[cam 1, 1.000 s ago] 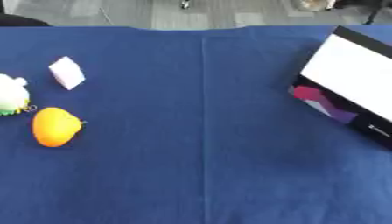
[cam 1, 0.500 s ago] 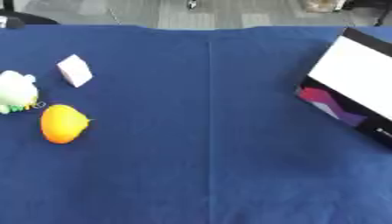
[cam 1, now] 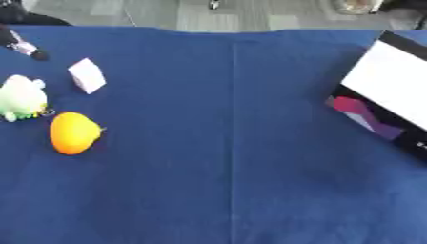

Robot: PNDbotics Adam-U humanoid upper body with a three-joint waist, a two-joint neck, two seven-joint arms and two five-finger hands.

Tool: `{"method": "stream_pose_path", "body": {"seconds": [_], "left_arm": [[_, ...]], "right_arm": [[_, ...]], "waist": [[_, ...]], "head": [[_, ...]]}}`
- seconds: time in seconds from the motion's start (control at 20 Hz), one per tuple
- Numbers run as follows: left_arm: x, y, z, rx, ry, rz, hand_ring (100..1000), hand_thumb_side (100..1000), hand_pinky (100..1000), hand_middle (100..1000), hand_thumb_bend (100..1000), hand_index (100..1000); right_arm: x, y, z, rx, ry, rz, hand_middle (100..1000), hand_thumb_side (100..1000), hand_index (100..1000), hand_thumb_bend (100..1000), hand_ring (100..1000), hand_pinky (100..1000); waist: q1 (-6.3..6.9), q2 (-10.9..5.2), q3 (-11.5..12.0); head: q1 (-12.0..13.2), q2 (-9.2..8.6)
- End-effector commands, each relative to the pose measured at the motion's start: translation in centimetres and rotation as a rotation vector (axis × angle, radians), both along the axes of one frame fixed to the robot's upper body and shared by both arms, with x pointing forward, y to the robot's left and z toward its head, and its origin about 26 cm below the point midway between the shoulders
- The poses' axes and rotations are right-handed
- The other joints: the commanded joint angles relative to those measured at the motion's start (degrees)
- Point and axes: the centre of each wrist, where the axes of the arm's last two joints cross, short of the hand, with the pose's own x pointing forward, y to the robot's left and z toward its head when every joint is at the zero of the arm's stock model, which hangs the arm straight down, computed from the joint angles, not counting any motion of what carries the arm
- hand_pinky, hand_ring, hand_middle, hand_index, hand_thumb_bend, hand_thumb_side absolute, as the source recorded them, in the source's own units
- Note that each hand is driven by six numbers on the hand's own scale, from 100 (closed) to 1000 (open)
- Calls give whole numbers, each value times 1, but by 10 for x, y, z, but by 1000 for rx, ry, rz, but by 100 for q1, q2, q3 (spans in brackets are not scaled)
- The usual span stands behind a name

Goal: Pick up the objects with one hand, pass them to the other hand, and then place them into the box on the other side of the table.

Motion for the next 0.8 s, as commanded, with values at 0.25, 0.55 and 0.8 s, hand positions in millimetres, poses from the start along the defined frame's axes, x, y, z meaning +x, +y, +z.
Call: {"method": "stream_pose_path", "body": {"seconds": [0.25,0.55,0.8], "left_arm": [[-2,13,7,31,11,61,927,219,919,832,860,888],[-3,18,4,36,31,79,926,183,923,836,850,889],[-5,27,-2,55,93,128,920,155,931,845,855,889]], "right_arm": [[0,0,11,-40,-24,10,1000,584,1000,100,1000,1000],[0,1,10,-40,-21,11,1000,586,1000,100,1000,1000],[0,2,9,-41,-18,10,1000,588,1000,100,1000,1000]], "waist": [[57,42,-12],[54,73,-18],[58,114,-40]], "head": [[319,-145],[330,-211],[270,-221]]}}
